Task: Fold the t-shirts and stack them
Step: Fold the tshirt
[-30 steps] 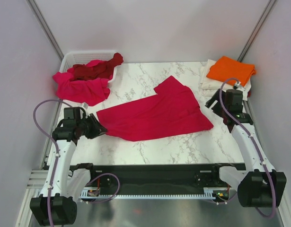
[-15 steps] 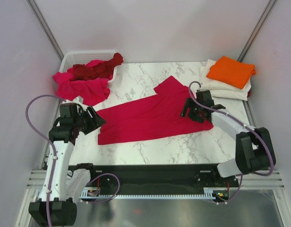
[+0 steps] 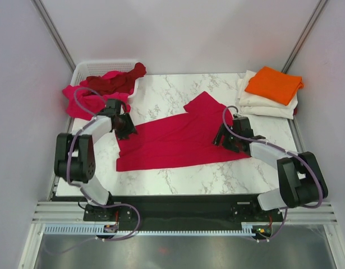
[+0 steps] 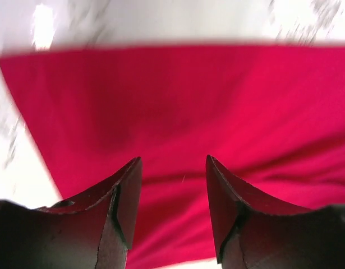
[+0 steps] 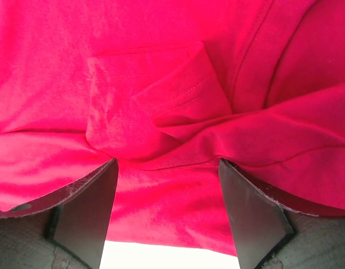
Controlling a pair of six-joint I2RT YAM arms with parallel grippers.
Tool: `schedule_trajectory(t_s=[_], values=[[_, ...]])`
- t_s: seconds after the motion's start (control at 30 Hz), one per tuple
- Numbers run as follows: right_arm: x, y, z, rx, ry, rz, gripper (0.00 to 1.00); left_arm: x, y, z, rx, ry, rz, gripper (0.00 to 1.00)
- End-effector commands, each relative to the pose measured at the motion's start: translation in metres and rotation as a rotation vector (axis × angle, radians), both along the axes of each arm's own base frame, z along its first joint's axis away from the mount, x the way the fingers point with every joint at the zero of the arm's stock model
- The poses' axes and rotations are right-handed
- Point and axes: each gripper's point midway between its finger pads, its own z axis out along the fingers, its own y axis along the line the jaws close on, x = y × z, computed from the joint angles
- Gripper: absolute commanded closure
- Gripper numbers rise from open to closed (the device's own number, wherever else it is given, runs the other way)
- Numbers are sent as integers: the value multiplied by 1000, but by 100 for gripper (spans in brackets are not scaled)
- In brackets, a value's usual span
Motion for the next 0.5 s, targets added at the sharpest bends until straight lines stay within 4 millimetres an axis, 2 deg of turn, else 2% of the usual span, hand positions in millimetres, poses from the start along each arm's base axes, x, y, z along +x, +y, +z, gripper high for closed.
schedule_trajectory(t_s=[0.0, 0.03, 0.07, 0.1, 0.13, 0.23, 0.27, 0.3, 0.33, 0.4, 0.43, 0.47], values=[[-54, -18, -32, -45, 160, -69, 18, 67, -3, 8, 88, -125, 15, 44], [-69, -21, -39, -48, 189, -77, 18, 72, -4, 3, 106, -121, 1, 44], [-73, -20, -33, -34, 171, -87, 18, 78, -9, 0, 121, -121, -15, 45], [-84, -21, -34, -37, 194, -91, 17, 82, -8, -16, 155, -93, -17, 45], [-91, -23, -31, -30, 190, -110, 17, 93, -10, -11, 172, -116, -34, 45], [-116, -28, -32, -51, 229, -120, 12, 110, -17, -22, 245, -124, -73, 46], [-117, -26, -24, -30, 201, -117, 10, 113, -22, -22, 253, -128, -87, 46], [-124, -23, -24, -24, 207, -105, 6, 122, -26, -18, 256, -147, -94, 46], [-128, -22, -21, -10, 201, -106, 5, 125, -29, -25, 263, -140, -116, 46], [-133, -14, -17, 28, 213, -87, 2, 133, -41, -23, 286, -164, -163, 47], [-130, -11, -12, 33, 204, -82, 2, 145, -47, -16, 312, -197, -205, 46], [-129, -11, -10, 21, 199, -76, 2, 149, -54, -12, 339, -216, -234, 46]])
